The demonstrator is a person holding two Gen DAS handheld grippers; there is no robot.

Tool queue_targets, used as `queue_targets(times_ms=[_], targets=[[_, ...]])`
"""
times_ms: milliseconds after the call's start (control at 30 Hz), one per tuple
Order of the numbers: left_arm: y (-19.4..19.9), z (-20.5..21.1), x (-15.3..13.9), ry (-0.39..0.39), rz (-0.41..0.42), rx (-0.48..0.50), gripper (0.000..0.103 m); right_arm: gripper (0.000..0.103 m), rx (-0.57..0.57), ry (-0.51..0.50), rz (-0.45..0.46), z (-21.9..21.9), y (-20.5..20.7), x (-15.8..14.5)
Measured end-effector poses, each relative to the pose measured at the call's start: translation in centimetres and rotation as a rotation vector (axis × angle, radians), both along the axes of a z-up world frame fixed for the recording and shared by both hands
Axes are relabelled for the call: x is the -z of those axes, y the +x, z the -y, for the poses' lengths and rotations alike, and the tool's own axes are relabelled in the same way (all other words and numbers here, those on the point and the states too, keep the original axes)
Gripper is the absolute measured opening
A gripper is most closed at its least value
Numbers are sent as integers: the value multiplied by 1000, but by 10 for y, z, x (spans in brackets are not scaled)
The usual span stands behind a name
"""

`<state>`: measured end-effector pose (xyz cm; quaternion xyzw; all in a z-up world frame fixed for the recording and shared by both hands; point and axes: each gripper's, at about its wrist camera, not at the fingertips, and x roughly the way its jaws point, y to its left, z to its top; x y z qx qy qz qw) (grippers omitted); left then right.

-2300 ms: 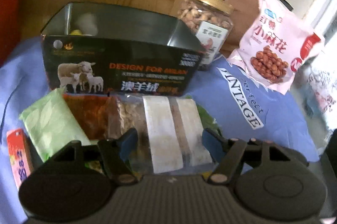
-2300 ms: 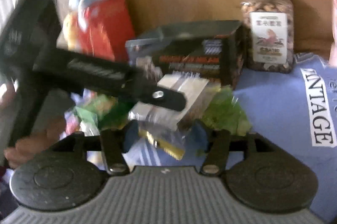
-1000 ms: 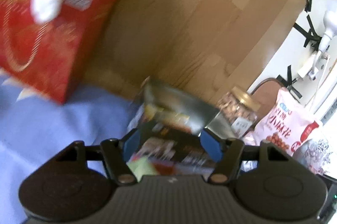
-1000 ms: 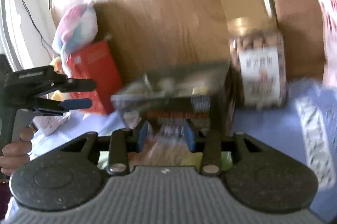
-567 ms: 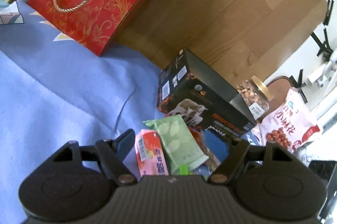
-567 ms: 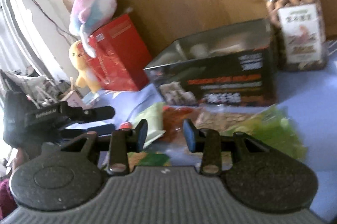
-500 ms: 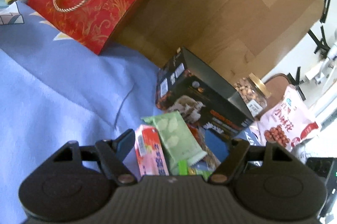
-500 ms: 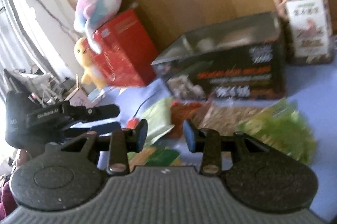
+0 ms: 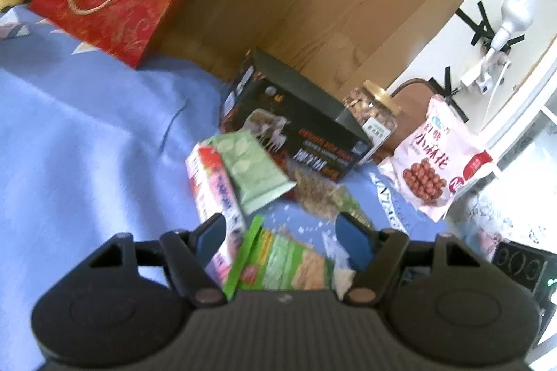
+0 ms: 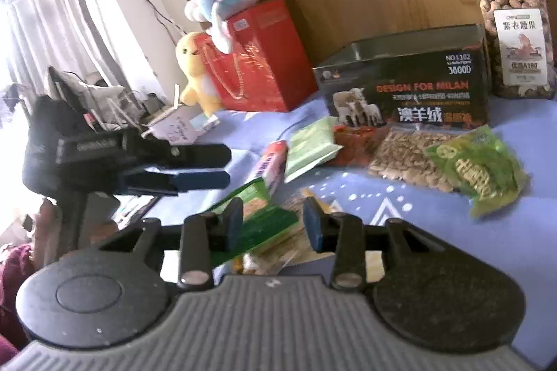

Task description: Organize snacks

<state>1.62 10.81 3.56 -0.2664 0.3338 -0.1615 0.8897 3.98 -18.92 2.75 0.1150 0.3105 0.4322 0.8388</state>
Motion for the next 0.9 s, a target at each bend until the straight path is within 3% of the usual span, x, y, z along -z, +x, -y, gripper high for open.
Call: queue_targets(times_ms=[167, 300, 333, 400, 600, 767, 900], targets=[[-9, -11, 10, -47, -45, -11, 69, 48, -83, -25, 4, -12, -17, 0], [-7, -4, 17, -43, -84, 37, 39, 48, -65, -55, -42, -22, -12, 8], [-7, 0, 20, -39, -97, 56, 36, 47, -61, -62, -46, -25, -11, 10], [-10, 3, 20, -51, -94, 75, 36, 42, -51, -82, -29, -28, -13, 10], [-8, 8, -9, -24, -21, 73, 36, 41, -46, -40, 51, -21, -12, -4], [41, 20, -41, -15, 38, 66, 37, 41, 16, -18, 140, -17, 21, -28], [96, 33, -59, -9, 83, 48, 37, 41, 86, 13, 136, -11, 73, -43]])
